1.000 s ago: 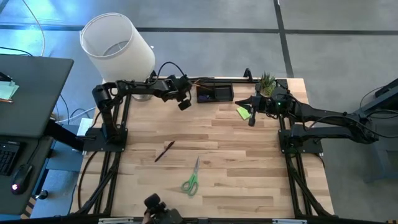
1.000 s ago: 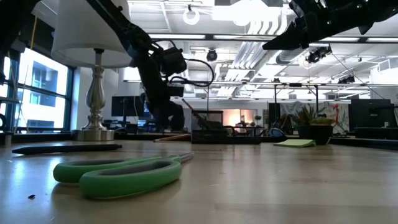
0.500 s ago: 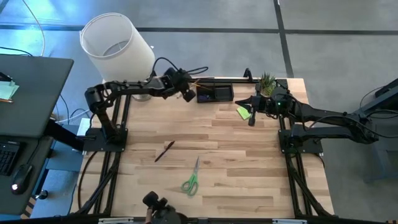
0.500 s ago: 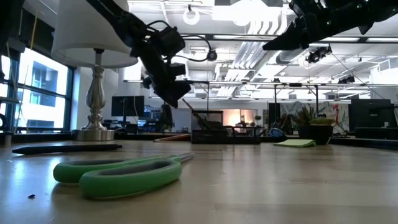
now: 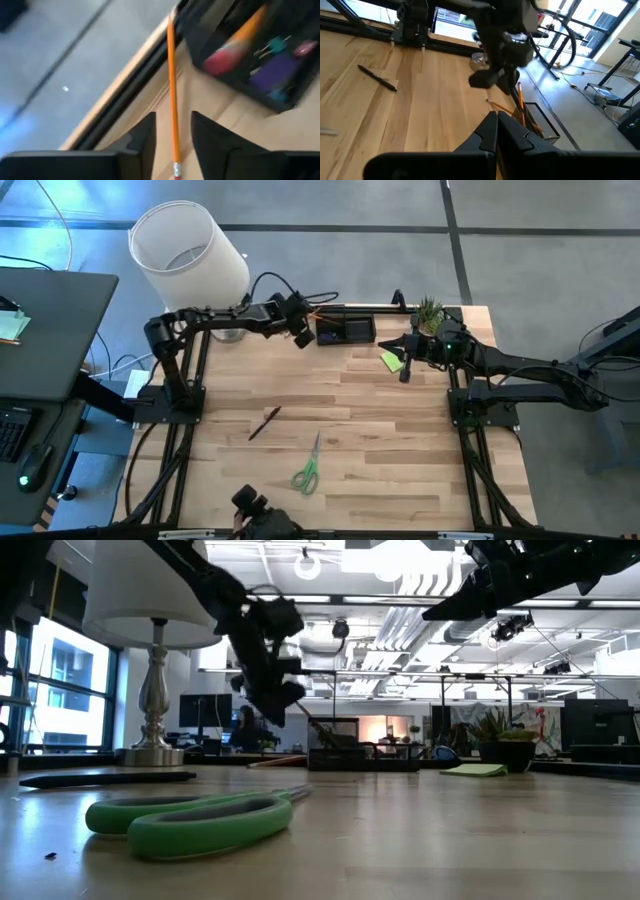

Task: Pick and place office supplies into organizer
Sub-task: Put the orange pencil into the black desk organizer

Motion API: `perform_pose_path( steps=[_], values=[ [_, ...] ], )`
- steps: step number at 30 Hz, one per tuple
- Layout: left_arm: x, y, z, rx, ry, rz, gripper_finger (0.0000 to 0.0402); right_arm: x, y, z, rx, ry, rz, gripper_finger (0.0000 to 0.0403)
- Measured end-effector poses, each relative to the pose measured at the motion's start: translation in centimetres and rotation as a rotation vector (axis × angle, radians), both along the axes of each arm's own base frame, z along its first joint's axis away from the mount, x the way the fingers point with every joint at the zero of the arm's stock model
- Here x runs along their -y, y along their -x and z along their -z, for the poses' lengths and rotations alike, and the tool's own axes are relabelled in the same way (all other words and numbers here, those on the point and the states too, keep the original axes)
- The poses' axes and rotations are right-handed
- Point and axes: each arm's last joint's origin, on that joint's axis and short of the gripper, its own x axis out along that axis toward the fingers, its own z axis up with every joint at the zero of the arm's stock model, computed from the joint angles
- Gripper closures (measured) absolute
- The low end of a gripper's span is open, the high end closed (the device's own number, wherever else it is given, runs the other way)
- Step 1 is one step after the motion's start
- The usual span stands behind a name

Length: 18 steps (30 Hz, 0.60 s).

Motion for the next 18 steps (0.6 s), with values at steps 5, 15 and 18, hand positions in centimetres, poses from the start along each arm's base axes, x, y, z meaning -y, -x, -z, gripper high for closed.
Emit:
perform_pose_path(
  steps=[5, 15, 18],
  values=[
    [-1.4, -0.1, 2.8, 0.049, 0.133, 0.055, 0.0234, 0.0, 0.0, 0.0, 0.001, -0.008, -0.010, 0.0402],
    [-2.4, -0.6, 5.9, -0.034, 0.068, 0.015, 0.0168, -0.1, 0.0, 0.0, -0.002, -0.001, -0.016, 0.0402],
    [-2.4, -0.6, 5.9, -0.050, 0.044, -0.017, 0.0173, -0.1, 0.0, 0.0, -0.002, -0.001, -0.016, 0.0402]
  ],
)
